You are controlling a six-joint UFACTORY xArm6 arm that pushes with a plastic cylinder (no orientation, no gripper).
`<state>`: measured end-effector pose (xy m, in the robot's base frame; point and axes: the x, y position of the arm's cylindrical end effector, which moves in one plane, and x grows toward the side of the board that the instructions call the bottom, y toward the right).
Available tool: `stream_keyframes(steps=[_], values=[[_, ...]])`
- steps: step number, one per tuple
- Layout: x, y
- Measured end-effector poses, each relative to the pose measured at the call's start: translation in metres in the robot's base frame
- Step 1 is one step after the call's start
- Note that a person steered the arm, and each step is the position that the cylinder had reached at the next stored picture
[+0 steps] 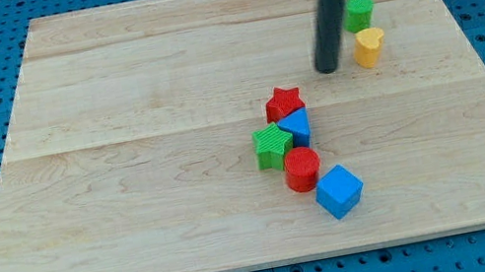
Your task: Slide the red star and the blue triangle below the yellow heart
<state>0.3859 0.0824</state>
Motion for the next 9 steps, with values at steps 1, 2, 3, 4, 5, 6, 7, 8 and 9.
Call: stream_keyframes(steps=[1, 2, 3, 4, 5, 6, 7, 8, 9], values=[[-0.023, -0.11], [0.028, -0.148], [0.064, -0.112], [0.069, -0.021], [0.065, -0.001], [0.044, -0.048], [0.031, -0.019], [0.035, 0.046], [0.037, 0.008]])
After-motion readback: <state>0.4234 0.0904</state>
